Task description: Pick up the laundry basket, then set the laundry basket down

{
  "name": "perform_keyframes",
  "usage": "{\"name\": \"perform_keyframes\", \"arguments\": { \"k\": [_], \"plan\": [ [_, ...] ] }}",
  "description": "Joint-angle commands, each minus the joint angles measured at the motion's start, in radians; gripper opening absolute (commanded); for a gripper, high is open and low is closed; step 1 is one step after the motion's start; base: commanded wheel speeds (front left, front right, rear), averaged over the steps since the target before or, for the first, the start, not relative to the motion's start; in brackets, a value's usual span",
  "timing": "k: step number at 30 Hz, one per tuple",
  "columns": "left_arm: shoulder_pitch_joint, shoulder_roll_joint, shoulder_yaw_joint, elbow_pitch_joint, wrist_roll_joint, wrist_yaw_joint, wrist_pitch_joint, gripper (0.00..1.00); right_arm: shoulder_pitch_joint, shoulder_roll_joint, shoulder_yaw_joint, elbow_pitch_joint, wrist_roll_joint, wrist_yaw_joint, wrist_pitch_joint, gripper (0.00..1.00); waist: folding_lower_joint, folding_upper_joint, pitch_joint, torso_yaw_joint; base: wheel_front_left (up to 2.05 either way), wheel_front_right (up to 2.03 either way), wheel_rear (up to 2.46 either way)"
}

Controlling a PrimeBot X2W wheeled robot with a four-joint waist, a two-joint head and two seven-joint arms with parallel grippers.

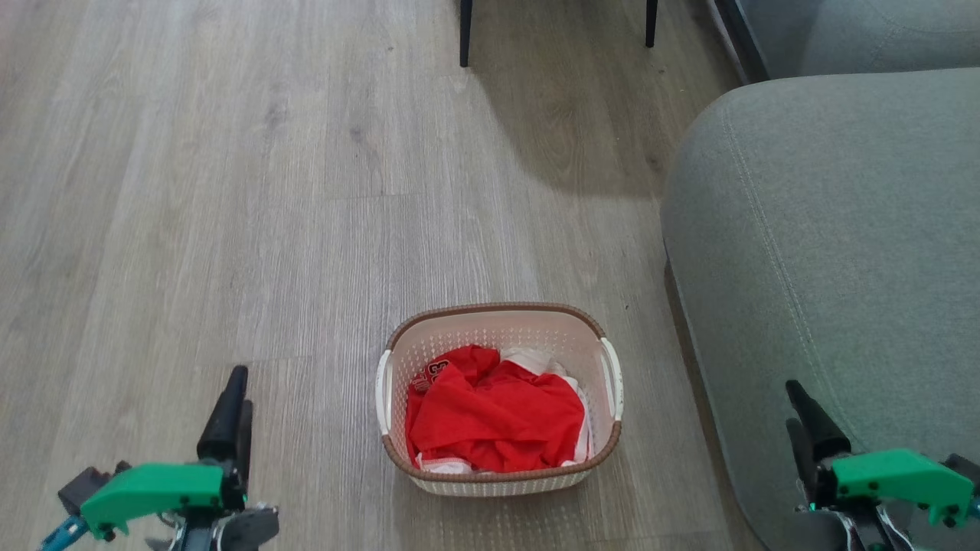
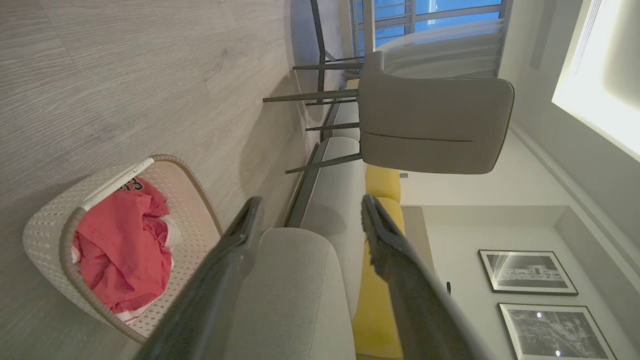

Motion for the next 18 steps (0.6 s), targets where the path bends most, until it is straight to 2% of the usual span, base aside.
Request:
{"name": "perform_keyframes", "arguments": {
  "k": [1, 11, 18],
  "plan": [
    [-0.052, 0.010, 0.000, -0.045, 0.024, 0.004, -0.010, 1.00, -0.044, -0.006, 0.006, -0.042, -0.026, 0.000, -0.015, 1.00, 0.0000, 0.0000, 0.000, 0.000, 0.00, 0.00, 0.00],
    [-0.053, 0.011, -0.023, -0.097, 0.185, 0.033, -0.040, 1.00, -0.042, -0.008, 0.027, -0.083, -0.191, 0.000, -0.045, 1.00, 0.0000, 0.0000, -0.004, 0.002, 0.00, 0.00, 0.00],
    [-0.051, 0.012, -0.052, -0.115, 0.337, 0.049, -0.061, 1.00, -0.040, -0.008, 0.050, -0.102, -0.316, 0.001, -0.065, 1.00, 0.0000, 0.0000, -0.009, 0.002, 0.00, 0.00, 0.00]
  ]
}}
